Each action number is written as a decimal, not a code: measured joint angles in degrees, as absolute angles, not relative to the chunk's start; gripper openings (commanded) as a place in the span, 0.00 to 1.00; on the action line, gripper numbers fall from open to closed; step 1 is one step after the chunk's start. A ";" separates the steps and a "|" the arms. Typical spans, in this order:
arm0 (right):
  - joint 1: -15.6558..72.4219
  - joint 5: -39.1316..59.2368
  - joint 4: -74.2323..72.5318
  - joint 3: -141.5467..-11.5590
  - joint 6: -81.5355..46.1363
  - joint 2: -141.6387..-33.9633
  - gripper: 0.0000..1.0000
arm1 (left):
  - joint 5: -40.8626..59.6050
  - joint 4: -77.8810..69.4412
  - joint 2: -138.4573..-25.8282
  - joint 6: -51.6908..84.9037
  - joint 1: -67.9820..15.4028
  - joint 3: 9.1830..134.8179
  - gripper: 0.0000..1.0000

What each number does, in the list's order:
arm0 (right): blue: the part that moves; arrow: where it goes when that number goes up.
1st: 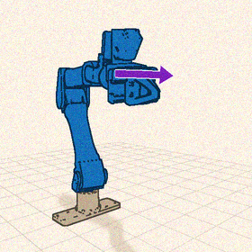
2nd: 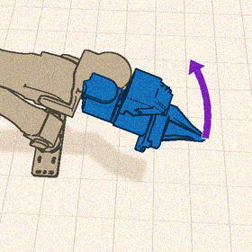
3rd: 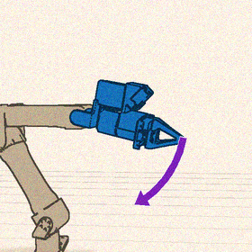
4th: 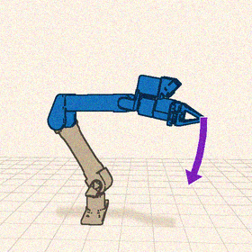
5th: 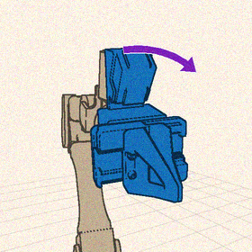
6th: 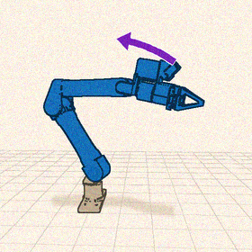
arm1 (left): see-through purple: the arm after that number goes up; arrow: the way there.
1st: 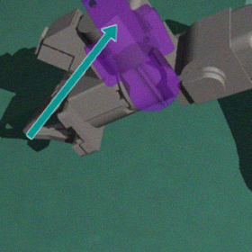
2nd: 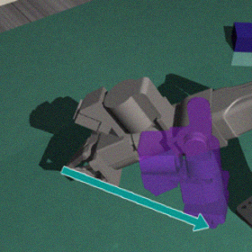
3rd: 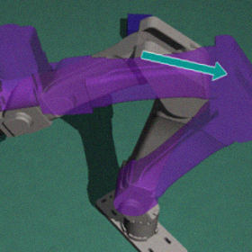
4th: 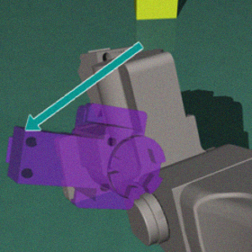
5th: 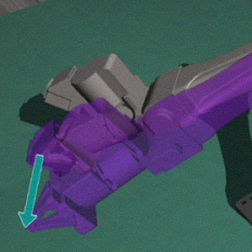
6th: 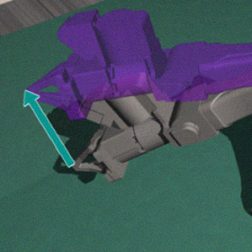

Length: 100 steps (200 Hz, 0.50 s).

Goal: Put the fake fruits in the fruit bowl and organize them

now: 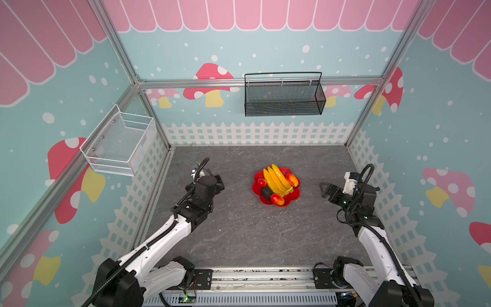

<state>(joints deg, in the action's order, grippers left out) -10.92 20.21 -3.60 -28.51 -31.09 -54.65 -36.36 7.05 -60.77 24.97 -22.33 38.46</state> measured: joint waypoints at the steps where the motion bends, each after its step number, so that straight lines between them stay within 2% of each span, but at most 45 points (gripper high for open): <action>1: -10.92 19.94 -3.90 -28.27 -31.05 -54.70 0.98 | -36.38 6.92 -60.69 24.91 -22.06 38.15 1.00; 19: -10.92 13.21 -12.64 -22.46 -29.02 -56.49 0.98 | -36.67 4.75 -61.56 22.06 -13.78 32.05 1.00; 32: -10.94 7.94 -19.99 -17.78 -26.50 -57.74 0.98 | -36.56 0.69 -63.07 19.66 -11.00 29.15 1.00; 61: -10.94 0.27 -35.29 -9.74 -19.81 -62.43 0.98 | -35.11 -23.55 -71.16 11.99 -9.61 20.56 1.00; 100: -9.61 -0.60 -52.14 -8.16 -15.07 -71.35 0.98 | -31.57 -40.66 -83.02 5.69 -8.49 19.99 1.00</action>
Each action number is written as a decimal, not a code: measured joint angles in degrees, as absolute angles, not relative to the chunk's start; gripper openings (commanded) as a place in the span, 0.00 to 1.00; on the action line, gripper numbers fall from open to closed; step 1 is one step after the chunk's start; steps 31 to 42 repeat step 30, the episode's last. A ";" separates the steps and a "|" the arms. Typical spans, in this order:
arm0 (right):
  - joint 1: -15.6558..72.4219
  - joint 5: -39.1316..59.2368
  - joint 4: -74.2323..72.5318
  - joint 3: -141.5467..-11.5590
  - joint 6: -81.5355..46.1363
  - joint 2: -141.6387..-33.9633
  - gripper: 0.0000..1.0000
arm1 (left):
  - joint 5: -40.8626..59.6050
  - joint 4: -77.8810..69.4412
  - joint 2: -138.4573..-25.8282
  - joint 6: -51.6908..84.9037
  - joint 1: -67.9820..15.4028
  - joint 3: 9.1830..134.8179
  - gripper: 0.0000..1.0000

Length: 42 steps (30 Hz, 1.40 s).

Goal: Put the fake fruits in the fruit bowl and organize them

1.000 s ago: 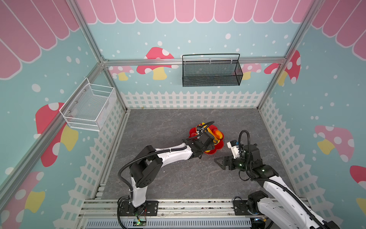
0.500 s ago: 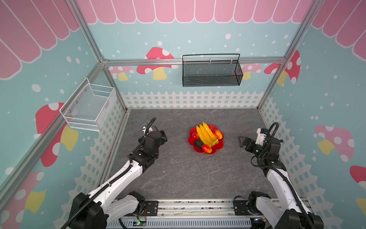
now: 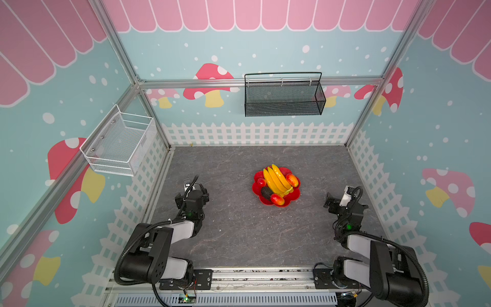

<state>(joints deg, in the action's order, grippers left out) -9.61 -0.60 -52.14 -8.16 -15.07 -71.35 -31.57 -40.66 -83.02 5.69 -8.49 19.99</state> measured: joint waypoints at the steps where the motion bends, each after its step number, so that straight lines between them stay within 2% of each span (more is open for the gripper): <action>1: -8.95 -0.60 -55.00 -8.08 -14.09 -72.47 0.98 | -30.87 -42.48 -84.51 5.32 -8.29 20.43 1.00; 5: -6.26 -0.99 -66.32 -7.14 -10.13 -76.82 0.98 | -28.12 -47.59 -85.52 4.82 -6.70 20.51 1.00; 8: -4.43 -1.43 -77.23 -5.69 -7.49 -85.14 0.98 | -26.52 -50.46 -87.77 4.34 -6.04 20.84 1.00; 16: -1.63 -1.34 -74.28 -11.55 -2.72 -86.89 0.98 | -23.88 -51.77 -88.27 4.19 -5.43 20.93 1.00; 42: -1.02 -4.25 -74.30 -11.25 -1.52 -86.91 0.98 | -21.19 -51.72 -88.29 4.03 -5.19 20.93 1.00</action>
